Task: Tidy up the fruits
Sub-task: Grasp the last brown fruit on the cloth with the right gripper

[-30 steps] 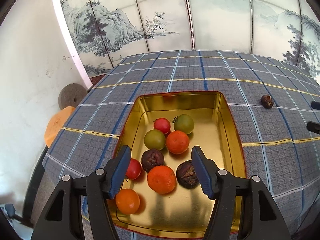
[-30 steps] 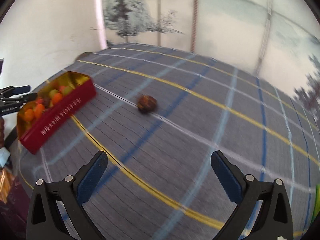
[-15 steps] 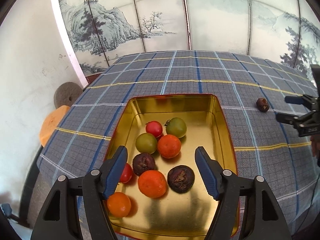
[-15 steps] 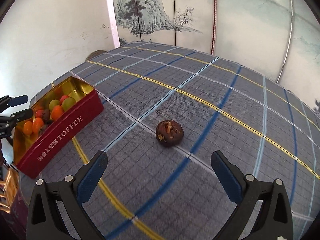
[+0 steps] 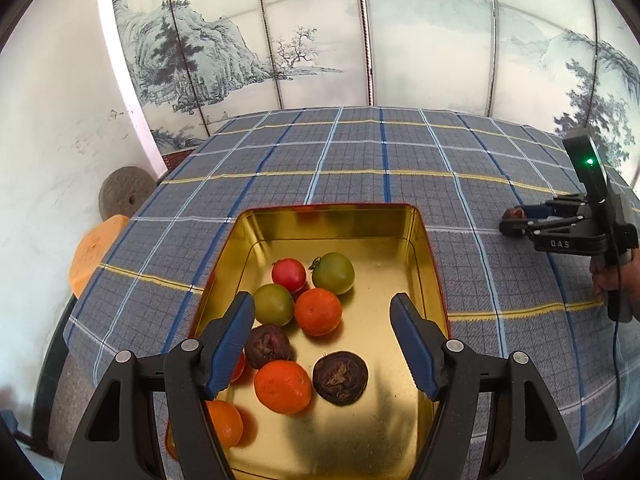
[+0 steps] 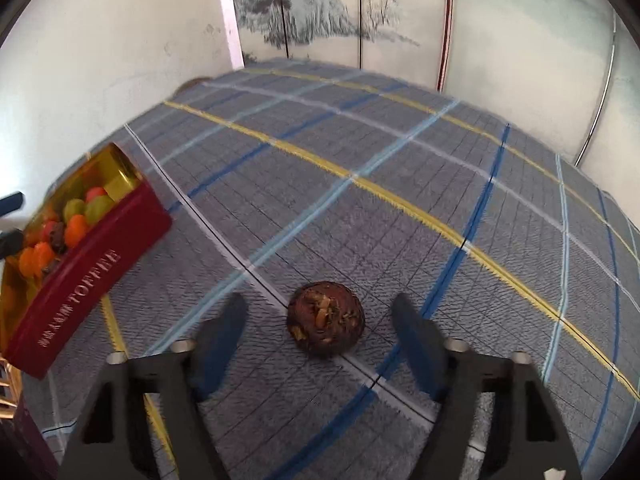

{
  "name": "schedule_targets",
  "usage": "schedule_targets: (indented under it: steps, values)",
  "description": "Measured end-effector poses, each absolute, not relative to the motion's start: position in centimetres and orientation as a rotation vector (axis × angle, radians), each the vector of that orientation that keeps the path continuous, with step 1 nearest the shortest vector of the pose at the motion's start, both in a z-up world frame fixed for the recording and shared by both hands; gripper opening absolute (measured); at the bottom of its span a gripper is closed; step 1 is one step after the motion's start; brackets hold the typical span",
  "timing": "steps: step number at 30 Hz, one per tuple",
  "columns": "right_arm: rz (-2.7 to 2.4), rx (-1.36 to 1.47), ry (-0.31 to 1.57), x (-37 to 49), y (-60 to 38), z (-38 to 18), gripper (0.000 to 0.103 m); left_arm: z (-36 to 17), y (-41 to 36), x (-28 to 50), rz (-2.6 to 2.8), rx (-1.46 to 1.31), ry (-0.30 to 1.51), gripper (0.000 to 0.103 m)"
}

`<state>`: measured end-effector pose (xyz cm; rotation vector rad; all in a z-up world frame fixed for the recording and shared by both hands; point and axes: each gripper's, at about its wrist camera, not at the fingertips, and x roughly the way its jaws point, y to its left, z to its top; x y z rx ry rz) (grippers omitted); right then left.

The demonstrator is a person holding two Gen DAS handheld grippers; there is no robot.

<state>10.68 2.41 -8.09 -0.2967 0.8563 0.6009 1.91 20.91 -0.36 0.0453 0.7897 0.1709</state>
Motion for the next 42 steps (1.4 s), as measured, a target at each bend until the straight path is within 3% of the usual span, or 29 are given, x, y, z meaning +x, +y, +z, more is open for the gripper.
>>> schedule_targets:
  steps: [8,15,19,35,39,42]
  values:
    - [0.702,-0.201,0.787,6.0,2.6,-5.0,0.036,0.4,22.3,0.7,0.204,-0.024,0.772,0.072]
    - [0.876,-0.154,0.674,-0.7,6.7,-0.1,0.036,1.8,22.9,-2.4,0.286,-0.022,0.714,0.082]
    - [0.931,-0.174,0.639,-2.9,9.9,1.0,0.036,2.7,23.4,-4.2,0.313,-0.008,0.674,0.083]
    - [0.950,-0.181,0.726,-4.7,16.7,-2.8,0.036,4.4,24.2,-8.3,0.313,0.017,0.612,0.084]
    - [0.940,-0.173,0.748,-4.5,17.2,-3.5,0.037,4.7,24.7,-8.6,0.320,-0.001,0.626,0.095]
    - [0.934,-0.172,0.758,-4.4,17.5,-3.9,0.037,5.0,25.2,-9.3,0.325,-0.030,0.609,0.095]
